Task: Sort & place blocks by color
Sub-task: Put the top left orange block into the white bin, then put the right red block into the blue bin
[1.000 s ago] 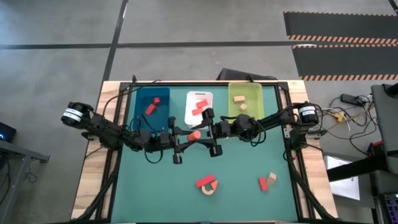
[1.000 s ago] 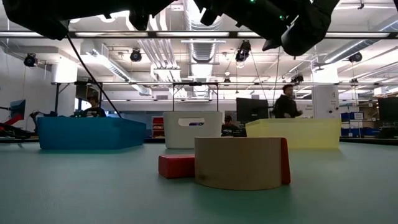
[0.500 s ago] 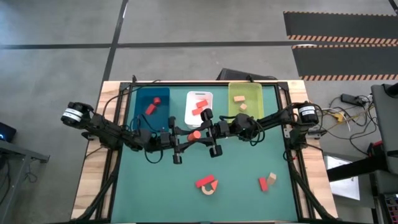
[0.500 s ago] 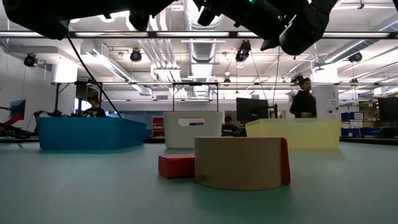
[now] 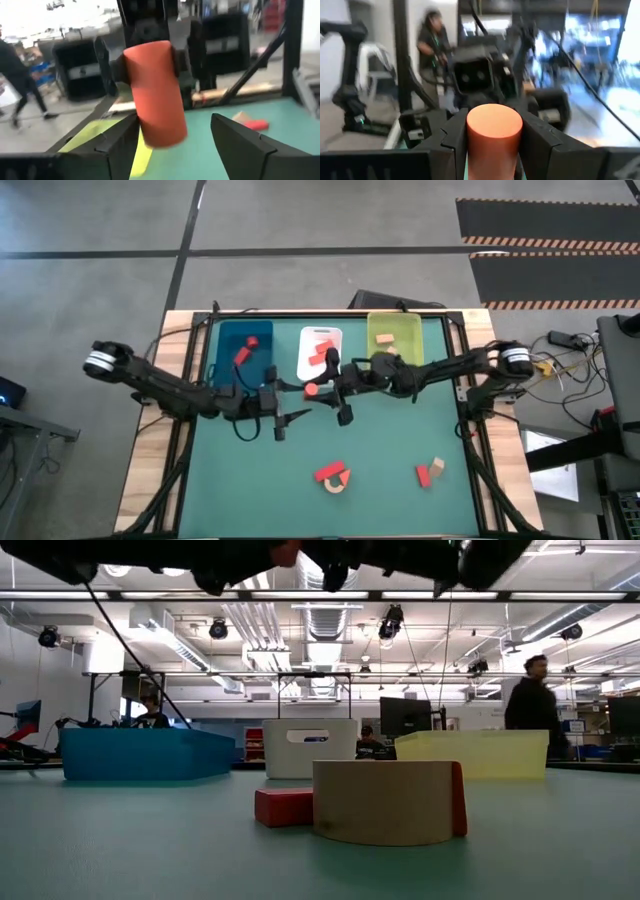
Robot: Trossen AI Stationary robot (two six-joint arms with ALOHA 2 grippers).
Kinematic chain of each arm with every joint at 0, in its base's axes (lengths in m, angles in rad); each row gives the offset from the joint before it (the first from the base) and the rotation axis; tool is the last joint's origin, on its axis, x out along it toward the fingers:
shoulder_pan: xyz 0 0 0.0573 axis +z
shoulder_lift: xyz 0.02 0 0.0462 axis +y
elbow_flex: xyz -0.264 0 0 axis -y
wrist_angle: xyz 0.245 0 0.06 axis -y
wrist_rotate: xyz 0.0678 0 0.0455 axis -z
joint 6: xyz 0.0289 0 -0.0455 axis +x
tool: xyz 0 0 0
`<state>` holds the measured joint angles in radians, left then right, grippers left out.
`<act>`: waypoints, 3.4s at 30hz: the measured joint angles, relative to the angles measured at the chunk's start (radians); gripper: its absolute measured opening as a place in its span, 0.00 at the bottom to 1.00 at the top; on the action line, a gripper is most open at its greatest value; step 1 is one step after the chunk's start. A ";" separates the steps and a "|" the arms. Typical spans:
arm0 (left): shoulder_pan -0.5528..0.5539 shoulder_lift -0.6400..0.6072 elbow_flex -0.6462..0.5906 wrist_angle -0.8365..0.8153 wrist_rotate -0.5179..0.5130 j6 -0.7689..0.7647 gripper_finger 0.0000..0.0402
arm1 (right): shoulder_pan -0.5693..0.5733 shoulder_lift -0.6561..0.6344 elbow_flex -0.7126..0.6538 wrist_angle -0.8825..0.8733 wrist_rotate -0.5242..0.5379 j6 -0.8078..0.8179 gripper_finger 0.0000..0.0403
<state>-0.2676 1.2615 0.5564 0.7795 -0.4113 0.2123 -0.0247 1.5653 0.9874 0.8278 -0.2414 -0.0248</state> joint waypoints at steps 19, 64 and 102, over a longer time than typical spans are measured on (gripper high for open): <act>0.000 -0.339 -0.015 -0.491 -0.145 0.004 0.57 | -0.139 0.102 0.728 -1.571 0.348 -0.028 0.30; -0.002 -0.504 -0.078 -0.554 -0.206 0.003 0.57 | -0.303 0.687 1.087 -1.781 0.083 -0.215 0.30; -0.001 -0.453 -0.078 -0.545 -0.206 -0.001 0.57 | -0.271 0.546 1.113 -1.887 0.084 -0.103 0.45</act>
<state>-0.2684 0.8089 0.4782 0.2350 -0.6170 0.2113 -0.2960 2.1113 2.1005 -1.0589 -0.1577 -0.1281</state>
